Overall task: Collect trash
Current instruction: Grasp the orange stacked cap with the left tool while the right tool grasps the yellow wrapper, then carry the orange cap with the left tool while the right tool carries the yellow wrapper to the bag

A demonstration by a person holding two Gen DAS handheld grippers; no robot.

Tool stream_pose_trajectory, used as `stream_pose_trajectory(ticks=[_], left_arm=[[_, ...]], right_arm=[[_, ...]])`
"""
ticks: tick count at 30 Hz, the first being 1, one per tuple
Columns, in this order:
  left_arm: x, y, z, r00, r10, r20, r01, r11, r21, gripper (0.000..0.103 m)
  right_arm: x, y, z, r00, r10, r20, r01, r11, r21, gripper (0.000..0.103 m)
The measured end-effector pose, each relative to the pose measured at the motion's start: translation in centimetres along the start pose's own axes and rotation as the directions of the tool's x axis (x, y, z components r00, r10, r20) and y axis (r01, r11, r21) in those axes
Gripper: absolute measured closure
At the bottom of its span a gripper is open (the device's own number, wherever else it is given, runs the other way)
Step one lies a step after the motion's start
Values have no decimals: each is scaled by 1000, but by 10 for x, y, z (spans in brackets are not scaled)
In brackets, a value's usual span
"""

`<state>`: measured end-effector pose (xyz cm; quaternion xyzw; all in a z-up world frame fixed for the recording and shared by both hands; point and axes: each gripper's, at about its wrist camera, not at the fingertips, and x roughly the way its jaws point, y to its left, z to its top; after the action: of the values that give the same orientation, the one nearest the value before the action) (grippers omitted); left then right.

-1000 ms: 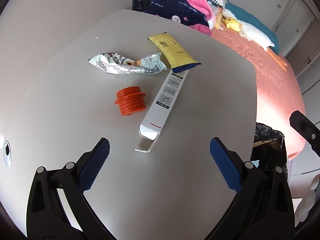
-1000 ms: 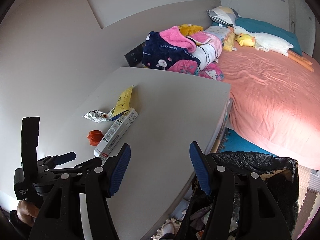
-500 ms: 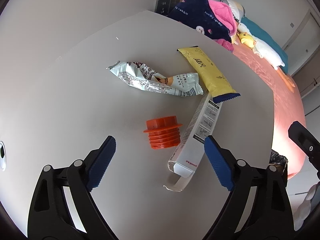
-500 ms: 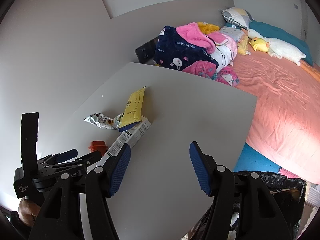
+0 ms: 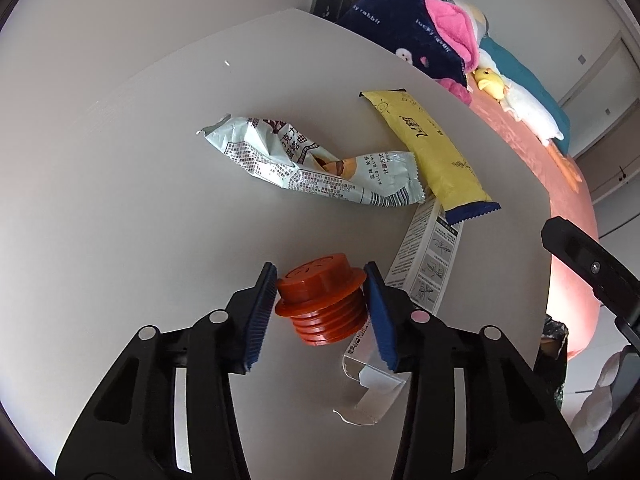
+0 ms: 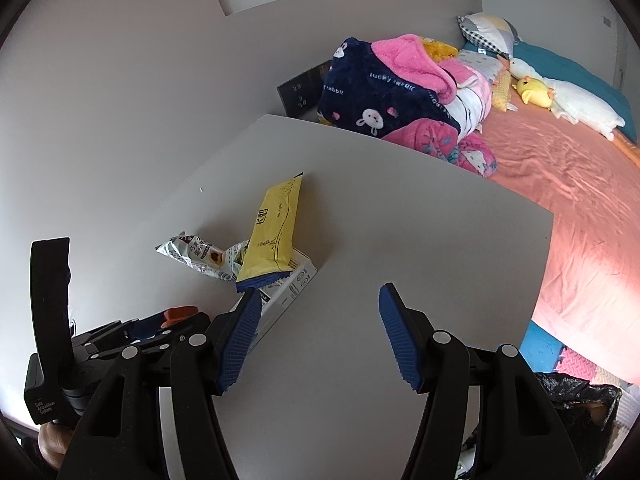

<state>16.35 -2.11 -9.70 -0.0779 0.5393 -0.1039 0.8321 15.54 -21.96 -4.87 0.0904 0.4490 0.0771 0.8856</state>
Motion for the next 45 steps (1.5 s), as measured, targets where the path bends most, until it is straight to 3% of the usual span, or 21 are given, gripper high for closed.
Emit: stream_pose_trajectory(ticks=[9, 17, 27, 32, 35, 36, 37, 45], left_arm=[[-7, 19, -4, 999, -13, 44, 16, 998, -62, 60], [-19, 34, -1, 997, 29, 76, -24, 998, -61, 60], [-28, 46, 5, 994, 38, 105, -30, 997, -75, 60], [-31, 48, 5, 993, 34, 112, -25, 996, -80, 60], [-32, 49, 5, 993, 33, 110, -24, 996, -83, 60], [-32, 49, 5, 993, 33, 109, -24, 996, -83, 60], [-32, 50, 4, 993, 35, 110, -26, 996, -82, 60], [-40, 44, 4, 992, 26, 124, -17, 997, -77, 60]], right_arm=[[28, 13, 10, 1000, 1, -20, -1, 1000, -22, 41], [55, 28, 21, 999, -2, -34, 0, 999, -46, 41], [88, 30, 44, 998, 28, -65, -27, 999, 21, 44], [104, 29, 47, 994, 26, -103, -23, 999, 29, 53], [109, 28, 46, 990, 50, -130, -45, 998, 44, 66], [109, 27, 45, 990, 58, -131, -52, 998, 48, 78], [109, 26, 44, 990, 55, -126, -49, 998, 49, 80], [90, 24, 46, 995, 51, -80, -48, 998, 32, 85]])
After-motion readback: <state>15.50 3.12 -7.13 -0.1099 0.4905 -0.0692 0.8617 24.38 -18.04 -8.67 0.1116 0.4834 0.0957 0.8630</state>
